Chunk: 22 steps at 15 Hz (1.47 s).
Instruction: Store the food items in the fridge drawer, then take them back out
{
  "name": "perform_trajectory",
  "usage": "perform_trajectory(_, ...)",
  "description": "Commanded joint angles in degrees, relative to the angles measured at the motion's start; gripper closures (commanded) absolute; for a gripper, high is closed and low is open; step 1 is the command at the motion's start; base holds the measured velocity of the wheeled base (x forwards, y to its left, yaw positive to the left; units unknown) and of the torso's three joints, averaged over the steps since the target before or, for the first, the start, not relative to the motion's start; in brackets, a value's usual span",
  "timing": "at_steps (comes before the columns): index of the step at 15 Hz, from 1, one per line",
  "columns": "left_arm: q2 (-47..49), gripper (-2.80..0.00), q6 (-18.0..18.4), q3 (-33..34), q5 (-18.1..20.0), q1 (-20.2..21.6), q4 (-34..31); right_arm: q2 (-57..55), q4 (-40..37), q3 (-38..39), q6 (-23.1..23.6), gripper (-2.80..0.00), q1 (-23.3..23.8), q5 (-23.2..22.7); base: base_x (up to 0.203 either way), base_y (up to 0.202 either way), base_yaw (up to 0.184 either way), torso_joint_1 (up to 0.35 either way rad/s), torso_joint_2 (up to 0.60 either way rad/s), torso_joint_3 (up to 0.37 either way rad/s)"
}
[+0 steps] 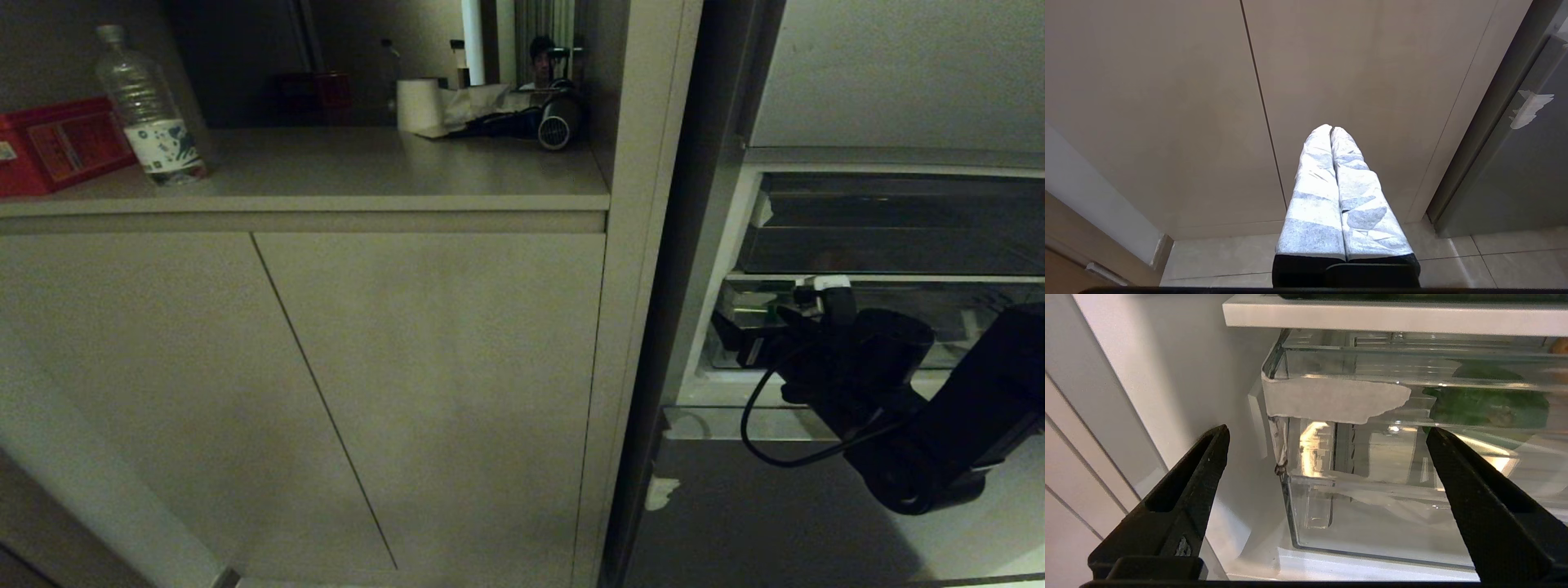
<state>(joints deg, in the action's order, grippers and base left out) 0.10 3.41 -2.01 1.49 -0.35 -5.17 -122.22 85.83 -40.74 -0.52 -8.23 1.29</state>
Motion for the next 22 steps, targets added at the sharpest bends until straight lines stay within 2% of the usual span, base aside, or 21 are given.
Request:
perform_trajectory(1,0.08,0.0,0.01,-0.01,0.01,0.0,-0.02,-0.12,0.39,-0.65,-0.01,-2.8,-0.03,-0.06,0.0,0.0,0.0,0.0,0.0,0.0)
perform_trajectory(2,0.08,0.0,0.01,-0.01,0.01,0.0,-0.02,-0.39,0.39,-0.84,-0.01,-2.8,-0.03,-0.06,0.0,0.0,0.0,0.0,0.0,0.0)
perform_trajectory(3,0.08,0.0,0.01,-0.01,0.01,0.0,-0.02,-0.39,0.39,-0.84,-0.01,0.0,-0.03,-0.06,0.0,0.0,0.0,0.0,0.0,0.0)
perform_trajectory(7,0.08,0.0,0.01,-0.01,0.01,0.0,-0.02,-1.01,0.39,-1.11,-0.01,0.0,-1.88,0.01,0.0,0.0,0.0,0.0,0.0,0.0)
perform_trajectory(10,0.08,0.0,0.01,-0.01,0.01,0.0,-0.02,-2.28,0.39,-2.57,0.0,0.0,-3.9,3.11,0.0,0.0,0.0,0.0,0.0,0.0)
perform_trajectory(14,0.08,0.0,0.01,-0.01,0.01,0.0,-0.02,-1.27,0.56,-1.21,-0.09,0.0,-4.6,3.54,0.0,0.0,0.0,0.0,0.0,0.0)
perform_trajectory(18,0.08,0.0,0.01,-0.01,0.01,0.0,-0.02,4.38,0.64,5.1,-0.39,0.0,-4.77,3.39,0.0,0.0,0.0,0.0,0.0,0.0)
perform_trajectory(22,0.08,0.0,0.01,-0.01,0.01,0.0,-0.02,13.01,0.65,17.71,-1.42,0.0,-5.89,3.31,0.0,0.0,0.0,0.0,0.0,0.0)
